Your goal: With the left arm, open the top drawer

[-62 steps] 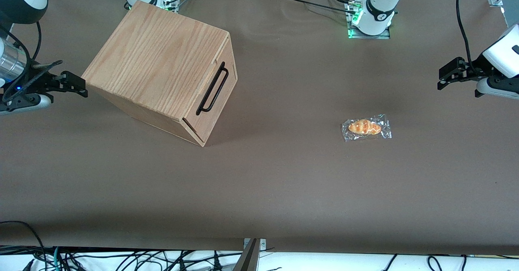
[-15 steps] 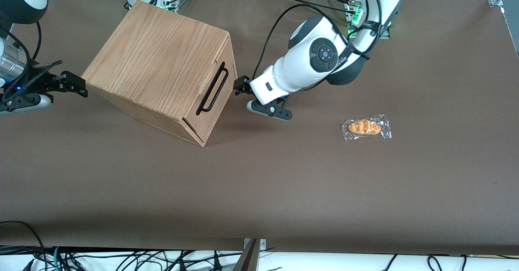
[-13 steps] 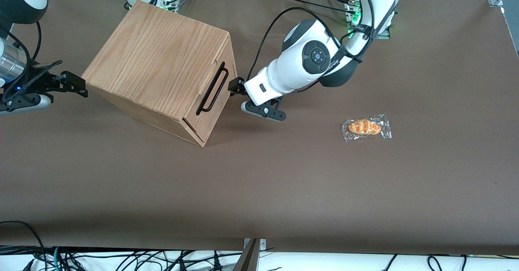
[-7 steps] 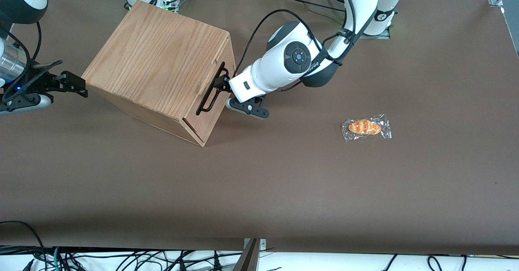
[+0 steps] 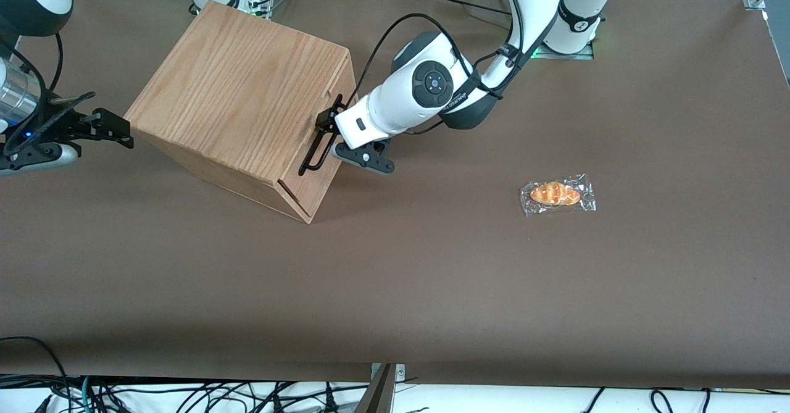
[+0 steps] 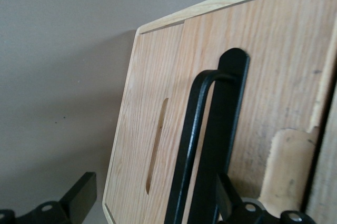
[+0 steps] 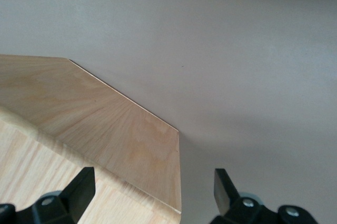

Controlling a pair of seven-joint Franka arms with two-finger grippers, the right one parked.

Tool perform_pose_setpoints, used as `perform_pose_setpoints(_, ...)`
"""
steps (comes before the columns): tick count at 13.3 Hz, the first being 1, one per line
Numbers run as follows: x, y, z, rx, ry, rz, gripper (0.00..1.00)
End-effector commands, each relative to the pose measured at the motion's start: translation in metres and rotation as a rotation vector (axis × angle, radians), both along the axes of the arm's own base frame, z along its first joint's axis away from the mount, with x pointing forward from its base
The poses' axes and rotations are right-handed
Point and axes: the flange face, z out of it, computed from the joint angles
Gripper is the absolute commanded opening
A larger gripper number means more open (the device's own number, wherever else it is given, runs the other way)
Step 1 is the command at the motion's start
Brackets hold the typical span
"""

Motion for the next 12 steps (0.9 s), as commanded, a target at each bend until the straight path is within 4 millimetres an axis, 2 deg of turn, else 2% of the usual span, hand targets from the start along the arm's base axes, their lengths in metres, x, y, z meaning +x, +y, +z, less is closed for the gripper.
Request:
perform_pose_setpoints(1, 0.007, -0.001, -0.004, -0.008, -0.001, 0.012, 1.0)
perform_pose_setpoints(9, 0.012, 0.003, -0.012, 0.043, -0.045, -0.009, 1.0)
perform_pose_setpoints(12, 0.02, 0.012, -0.012, 0.054, -0.052, -0.004, 1.0)
